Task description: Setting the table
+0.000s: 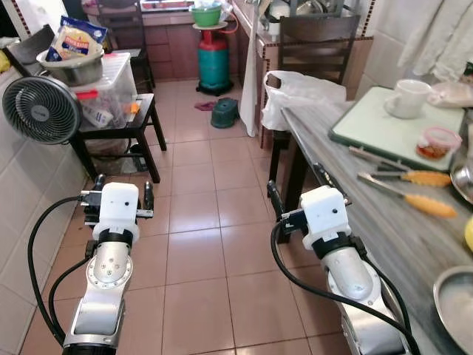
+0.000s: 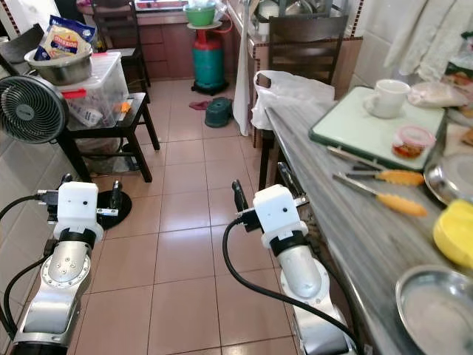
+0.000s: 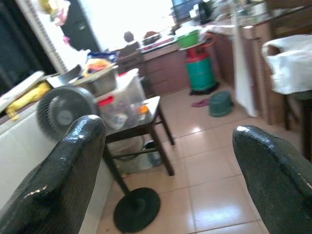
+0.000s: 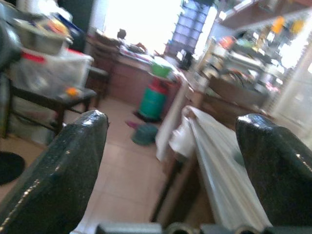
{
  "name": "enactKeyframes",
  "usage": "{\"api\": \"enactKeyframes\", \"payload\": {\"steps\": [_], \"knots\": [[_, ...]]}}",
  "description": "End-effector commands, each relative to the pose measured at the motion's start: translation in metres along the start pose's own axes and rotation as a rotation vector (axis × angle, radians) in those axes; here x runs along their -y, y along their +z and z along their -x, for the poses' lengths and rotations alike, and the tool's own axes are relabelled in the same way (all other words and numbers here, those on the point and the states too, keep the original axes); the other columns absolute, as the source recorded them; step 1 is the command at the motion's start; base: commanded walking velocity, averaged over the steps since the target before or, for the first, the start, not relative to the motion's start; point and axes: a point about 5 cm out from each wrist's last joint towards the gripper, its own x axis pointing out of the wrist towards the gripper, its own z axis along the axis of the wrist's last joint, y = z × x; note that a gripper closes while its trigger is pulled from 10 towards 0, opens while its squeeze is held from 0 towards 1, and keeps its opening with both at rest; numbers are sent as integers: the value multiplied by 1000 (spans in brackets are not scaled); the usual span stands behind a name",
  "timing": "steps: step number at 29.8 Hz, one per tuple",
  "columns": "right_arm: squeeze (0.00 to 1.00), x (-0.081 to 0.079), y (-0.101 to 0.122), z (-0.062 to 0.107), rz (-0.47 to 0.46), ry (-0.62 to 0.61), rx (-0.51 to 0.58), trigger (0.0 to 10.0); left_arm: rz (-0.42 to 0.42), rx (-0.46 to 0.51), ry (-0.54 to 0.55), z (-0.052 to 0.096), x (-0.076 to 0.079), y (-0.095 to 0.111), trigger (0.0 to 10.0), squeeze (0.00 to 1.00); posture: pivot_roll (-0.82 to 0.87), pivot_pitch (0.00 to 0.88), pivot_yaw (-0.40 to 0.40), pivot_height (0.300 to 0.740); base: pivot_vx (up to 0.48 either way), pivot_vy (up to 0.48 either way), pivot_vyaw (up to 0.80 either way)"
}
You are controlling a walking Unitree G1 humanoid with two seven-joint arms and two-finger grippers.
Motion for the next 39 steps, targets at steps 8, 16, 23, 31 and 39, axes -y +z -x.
{"api": "enactKeyframes", "payload": {"steps": [8,16,23,31,39], "knots": [[678,-3,0,-4,-9,-3,14,10000,-25,-7,10,-6,-6,-1,10000,0,4,0,40,740,0,480,0],[663,-4,-16,-12,-9,5,-26,10000,-24,-27,4,-15,-1,-8,10000,0,12,0,39,740,0,480,0],[580,-6,-51,-6,39,36,-136,10000,-17,-173,-79,-10,9,-50,10000,0,-12,0,31,740,0,256,0],[541,-9,-82,0,65,49,-223,10000,-9,-224,-107,-14,15,-67,10000,0,-18,0,37,740,0,0,0],[451,-18,-130,17,-9,50,-436,10000,-17,-429,-266,12,41,-110,10000,0,-38,0,41,740,0,0,0]]}}
